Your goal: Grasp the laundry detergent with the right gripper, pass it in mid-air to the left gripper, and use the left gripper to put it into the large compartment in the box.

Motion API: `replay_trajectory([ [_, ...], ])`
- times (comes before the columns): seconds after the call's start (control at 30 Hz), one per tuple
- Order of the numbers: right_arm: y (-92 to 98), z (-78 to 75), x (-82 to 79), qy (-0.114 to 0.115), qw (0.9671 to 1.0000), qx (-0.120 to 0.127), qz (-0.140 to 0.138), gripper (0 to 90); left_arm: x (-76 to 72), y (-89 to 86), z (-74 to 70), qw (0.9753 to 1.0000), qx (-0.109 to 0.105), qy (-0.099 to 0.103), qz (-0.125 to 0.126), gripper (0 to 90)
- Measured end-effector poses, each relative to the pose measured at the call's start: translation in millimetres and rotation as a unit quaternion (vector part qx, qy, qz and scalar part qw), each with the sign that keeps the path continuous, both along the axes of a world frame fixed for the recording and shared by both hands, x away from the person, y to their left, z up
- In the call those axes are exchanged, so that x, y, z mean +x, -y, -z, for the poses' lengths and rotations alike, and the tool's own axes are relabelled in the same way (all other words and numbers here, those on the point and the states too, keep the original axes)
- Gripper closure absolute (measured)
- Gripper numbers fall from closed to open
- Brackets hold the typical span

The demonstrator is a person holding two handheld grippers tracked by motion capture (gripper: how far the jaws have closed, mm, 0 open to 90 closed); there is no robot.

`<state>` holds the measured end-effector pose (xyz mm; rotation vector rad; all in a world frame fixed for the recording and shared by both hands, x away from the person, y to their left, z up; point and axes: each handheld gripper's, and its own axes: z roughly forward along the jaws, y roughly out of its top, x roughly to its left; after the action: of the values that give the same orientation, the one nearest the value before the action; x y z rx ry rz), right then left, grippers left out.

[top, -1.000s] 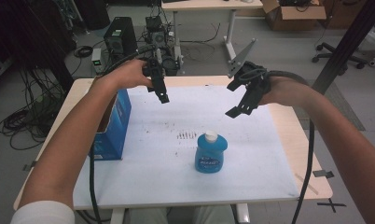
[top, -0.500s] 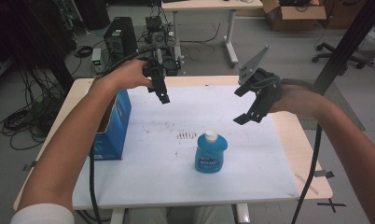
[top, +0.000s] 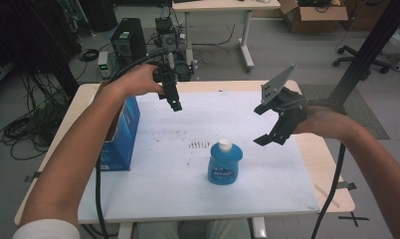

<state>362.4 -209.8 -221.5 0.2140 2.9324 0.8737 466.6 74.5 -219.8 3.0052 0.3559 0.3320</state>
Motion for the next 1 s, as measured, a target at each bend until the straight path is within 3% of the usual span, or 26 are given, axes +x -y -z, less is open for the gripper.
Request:
replay_trajectory([
  [0.6,5.3,28.5,-9.7,-0.004,0.9998,0.018,-0.004,2.7,-2.2,-1.8,-1.0,1.0,0.001,0.001,-0.001,6.0],
  [1.0,8.5,45.4,-13.1,-0.006,0.9988,0.046,-0.014,2.7,-2.6,-1.0,-1.7,1.0,0.0,0.002,-0.001,6.0],
])
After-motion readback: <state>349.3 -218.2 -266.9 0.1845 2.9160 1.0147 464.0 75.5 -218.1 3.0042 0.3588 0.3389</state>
